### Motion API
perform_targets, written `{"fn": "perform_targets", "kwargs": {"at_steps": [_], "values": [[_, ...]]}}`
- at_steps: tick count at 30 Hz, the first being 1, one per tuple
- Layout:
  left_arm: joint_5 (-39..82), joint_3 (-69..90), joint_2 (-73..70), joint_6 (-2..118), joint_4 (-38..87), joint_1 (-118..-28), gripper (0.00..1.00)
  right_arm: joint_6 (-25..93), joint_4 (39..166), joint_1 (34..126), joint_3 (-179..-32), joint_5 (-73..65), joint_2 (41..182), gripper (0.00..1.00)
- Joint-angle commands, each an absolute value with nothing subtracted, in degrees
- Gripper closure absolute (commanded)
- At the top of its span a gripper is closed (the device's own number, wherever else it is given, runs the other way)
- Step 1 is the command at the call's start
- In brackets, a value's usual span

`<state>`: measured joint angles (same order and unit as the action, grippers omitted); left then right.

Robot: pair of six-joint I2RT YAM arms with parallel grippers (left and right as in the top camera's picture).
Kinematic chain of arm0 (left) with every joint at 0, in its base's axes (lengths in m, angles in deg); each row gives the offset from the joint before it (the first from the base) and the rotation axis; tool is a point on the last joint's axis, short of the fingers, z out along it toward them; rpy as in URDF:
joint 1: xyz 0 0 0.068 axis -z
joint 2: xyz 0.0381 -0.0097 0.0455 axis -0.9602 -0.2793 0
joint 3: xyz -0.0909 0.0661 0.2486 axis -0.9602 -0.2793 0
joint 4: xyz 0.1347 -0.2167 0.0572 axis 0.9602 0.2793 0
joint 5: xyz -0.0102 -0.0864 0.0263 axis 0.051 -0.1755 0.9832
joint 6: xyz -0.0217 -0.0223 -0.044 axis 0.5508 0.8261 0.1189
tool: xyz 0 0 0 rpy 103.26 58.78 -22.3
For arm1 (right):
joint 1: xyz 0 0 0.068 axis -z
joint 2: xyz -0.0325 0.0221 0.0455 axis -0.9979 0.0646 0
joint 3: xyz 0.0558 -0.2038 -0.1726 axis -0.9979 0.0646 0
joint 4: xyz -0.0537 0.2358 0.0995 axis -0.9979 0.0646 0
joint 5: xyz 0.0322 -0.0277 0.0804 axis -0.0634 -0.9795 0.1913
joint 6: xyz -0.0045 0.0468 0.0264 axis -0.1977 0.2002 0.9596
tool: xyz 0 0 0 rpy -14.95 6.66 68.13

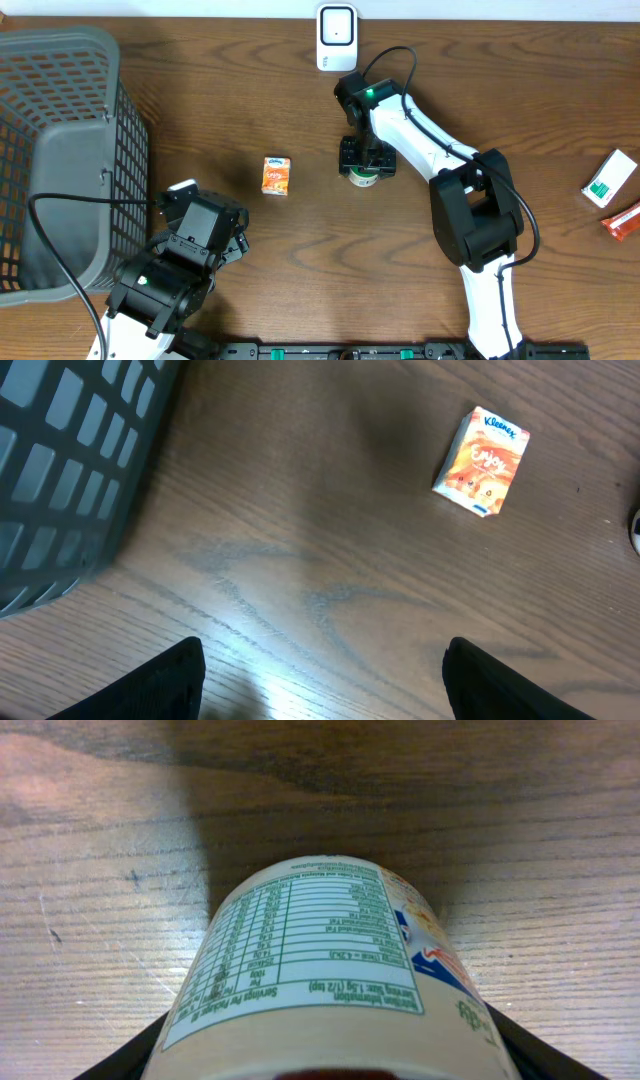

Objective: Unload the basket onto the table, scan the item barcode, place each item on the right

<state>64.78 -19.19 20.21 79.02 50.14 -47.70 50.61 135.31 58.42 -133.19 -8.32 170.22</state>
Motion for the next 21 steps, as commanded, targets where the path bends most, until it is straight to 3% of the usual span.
{"fn": "perform_targets", "kwargs": {"at_steps": [1, 4, 9, 14, 21], "values": [[65.55, -19.16, 20.19, 78.67, 50.31, -47.61, 0.23, 51.31, 134.88, 58.46, -132.71, -8.89, 171.46, 0.41], [65.55, -19.16, 20.19, 78.67, 50.31, -47.61, 0.23, 51.92, 134.88, 58.46, -132.71, -8.82, 171.46, 0.48], [65.55, -19.16, 20.19, 78.67, 50.33, -47.61, 0.23, 51.86, 135.53, 58.59, -132.73, -6.83, 171.46, 0.47], [65.55, -19.16, 20.19, 78.67, 50.31, -47.61, 0.23, 51.57, 138.09, 60.1, -132.87, 2.61, 171.46, 0.53], [65.55, -19.16, 20.19, 78.67, 50.31, -47.61, 0.23, 46.61, 144.89, 64.65, -133.35, 15.96, 171.46, 0.53]]}}
